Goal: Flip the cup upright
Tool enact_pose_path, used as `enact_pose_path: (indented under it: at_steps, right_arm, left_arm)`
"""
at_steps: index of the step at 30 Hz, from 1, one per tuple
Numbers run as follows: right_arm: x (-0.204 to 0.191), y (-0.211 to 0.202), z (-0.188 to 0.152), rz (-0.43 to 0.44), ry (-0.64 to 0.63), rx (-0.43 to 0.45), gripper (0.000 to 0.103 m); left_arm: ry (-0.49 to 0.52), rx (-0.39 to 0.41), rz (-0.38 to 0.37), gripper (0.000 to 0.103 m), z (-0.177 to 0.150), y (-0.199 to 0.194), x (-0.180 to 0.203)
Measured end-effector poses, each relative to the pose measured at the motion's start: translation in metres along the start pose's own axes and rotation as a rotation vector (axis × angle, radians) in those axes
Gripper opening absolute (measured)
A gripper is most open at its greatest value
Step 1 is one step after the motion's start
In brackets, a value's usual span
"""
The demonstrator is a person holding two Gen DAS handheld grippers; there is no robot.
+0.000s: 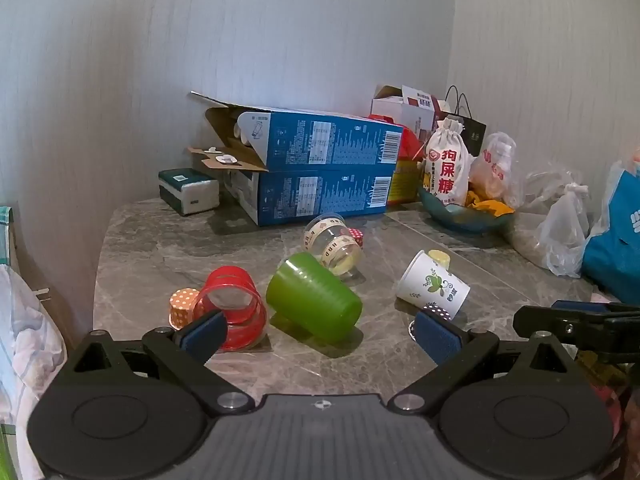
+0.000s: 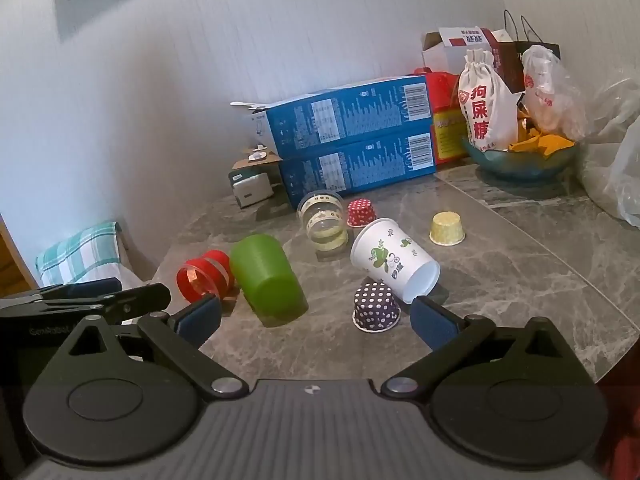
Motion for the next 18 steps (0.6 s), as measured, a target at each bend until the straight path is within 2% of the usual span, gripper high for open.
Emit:
enact_pose_path:
  at_steps: [18]
  right_arm:
    - [-0.0011,-0.0007,-0.0021,0.008,-0.015,-0.014,0.102]
  left_arm:
    - [0.004,-0.008,-0.003,0.101,-0.0015,0.0036,0.0035]
Point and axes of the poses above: each gripper's, at about its wrist camera, not at the fingertips, and y roughly the way its jaws point, x to its right, z to its top, the point moved 8 cm from there along y, roughly the way its jaws point, and after that the axes turned 15 degrees about y, right-handed, at the moved point
